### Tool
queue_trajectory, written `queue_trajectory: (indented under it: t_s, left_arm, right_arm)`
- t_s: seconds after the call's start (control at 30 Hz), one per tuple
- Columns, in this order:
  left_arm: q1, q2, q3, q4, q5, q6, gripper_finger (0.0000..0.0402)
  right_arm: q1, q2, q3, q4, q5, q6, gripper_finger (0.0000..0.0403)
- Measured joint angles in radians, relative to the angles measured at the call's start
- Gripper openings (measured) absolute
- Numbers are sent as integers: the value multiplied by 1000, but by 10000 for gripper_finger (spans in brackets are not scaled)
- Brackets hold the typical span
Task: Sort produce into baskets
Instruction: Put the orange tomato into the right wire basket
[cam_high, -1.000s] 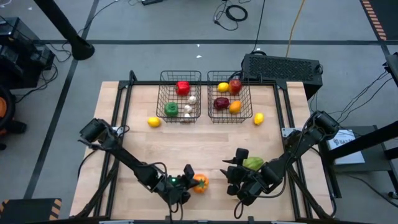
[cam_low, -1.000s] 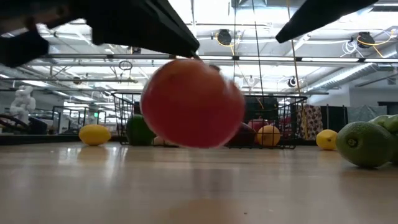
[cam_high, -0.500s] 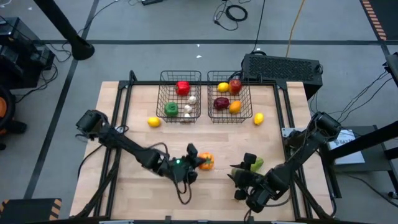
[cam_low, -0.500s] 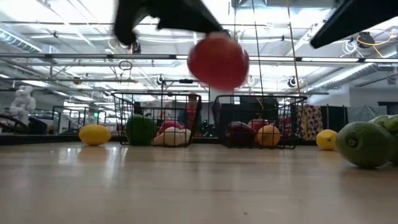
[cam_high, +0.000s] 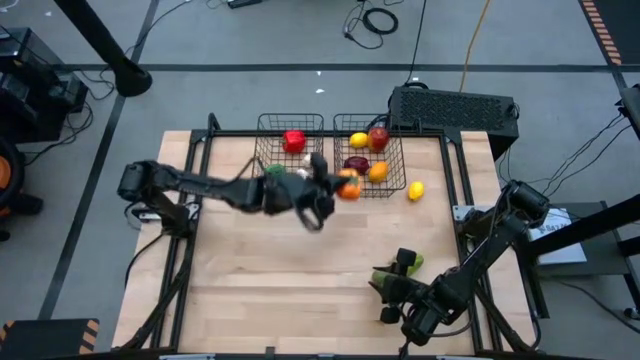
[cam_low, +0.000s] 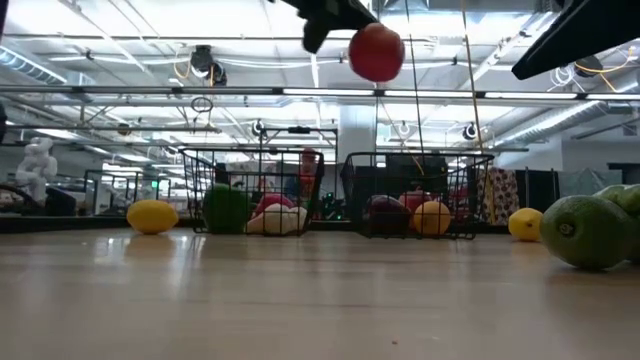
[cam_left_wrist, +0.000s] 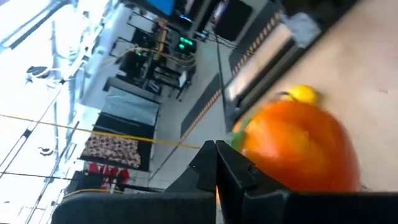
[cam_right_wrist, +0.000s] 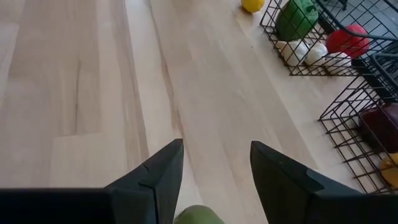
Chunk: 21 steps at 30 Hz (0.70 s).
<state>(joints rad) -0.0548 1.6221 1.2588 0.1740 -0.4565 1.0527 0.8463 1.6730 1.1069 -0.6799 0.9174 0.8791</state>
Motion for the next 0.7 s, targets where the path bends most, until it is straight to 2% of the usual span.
queue_trajectory:
  t_s: [0.2,0.37,0.5,0.7]
  left_arm:
    - [197,13,64,-1,173,0,0]
    - [327,35,80,2,347,-84,0]
    - [367,85,80,0,378,-103,0]
    - [359,169,80,8,420,-105,0]
  right_arm:
    - [0,0,0,27,21,1,178]
    - [0,0,0,37,28,0,178]
    - [0,0,0,37,28,-16,178]
    - [-8,0,0,38,28,-49,178]
